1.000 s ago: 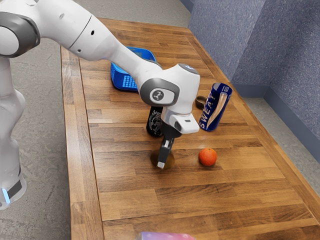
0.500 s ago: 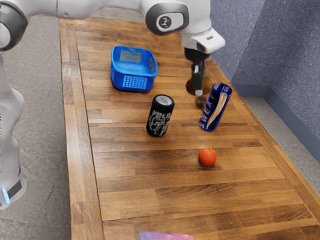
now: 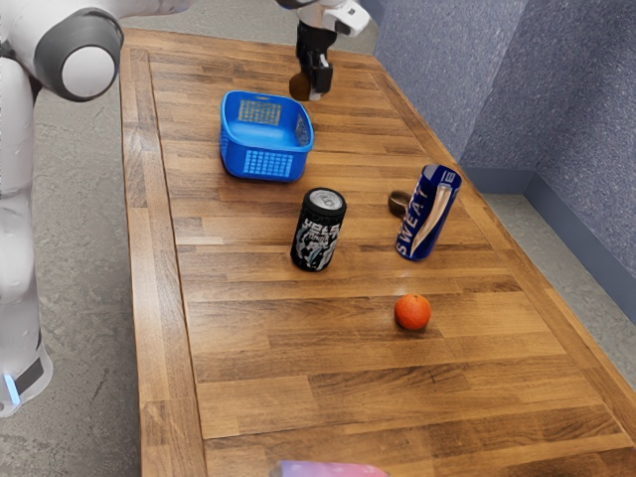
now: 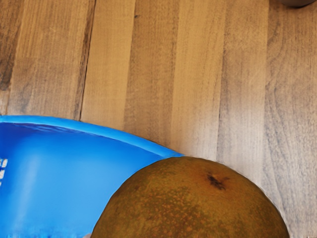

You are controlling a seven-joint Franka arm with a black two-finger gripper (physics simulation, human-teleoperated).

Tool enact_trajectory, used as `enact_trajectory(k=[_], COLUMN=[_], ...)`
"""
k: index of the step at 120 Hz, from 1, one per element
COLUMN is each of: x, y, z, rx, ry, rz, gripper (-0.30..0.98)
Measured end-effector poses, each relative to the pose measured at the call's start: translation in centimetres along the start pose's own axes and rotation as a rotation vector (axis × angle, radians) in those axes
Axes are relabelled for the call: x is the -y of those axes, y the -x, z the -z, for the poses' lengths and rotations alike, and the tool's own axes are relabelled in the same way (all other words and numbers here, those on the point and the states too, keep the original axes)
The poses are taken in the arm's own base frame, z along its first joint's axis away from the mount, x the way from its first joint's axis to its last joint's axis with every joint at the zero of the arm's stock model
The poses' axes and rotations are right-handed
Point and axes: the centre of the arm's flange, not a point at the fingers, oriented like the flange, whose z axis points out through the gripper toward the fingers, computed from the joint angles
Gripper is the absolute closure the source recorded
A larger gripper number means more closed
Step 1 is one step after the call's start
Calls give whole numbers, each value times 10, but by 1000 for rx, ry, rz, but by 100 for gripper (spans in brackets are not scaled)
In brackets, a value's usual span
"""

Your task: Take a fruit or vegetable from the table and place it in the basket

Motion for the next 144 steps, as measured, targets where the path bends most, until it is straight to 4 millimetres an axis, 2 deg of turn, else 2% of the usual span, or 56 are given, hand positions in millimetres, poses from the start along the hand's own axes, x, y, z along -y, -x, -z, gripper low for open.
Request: enact_trajectory(k=[12,25,32,40,60,83,103,109,116,134,141,144], x=[11,51,65,73,81,107,109,108,107,105,97,80], y=[1,16,21,20,17,28,26,24,22,20,13,9], z=[-21,-44,-55,-71,-83,-112,-113,-111,-107,-103,-91,-72], rx=[37,71,86,106,110,140,130,124,114,102,81,53], ry=[19,39,49,63,81,111,120,124,128,136,133,137], rz=[16,84,105,115,112,144,129,120,109,83,57,23], gripper=[45,46,45,46,45,46,45,31,21,7,5,4])
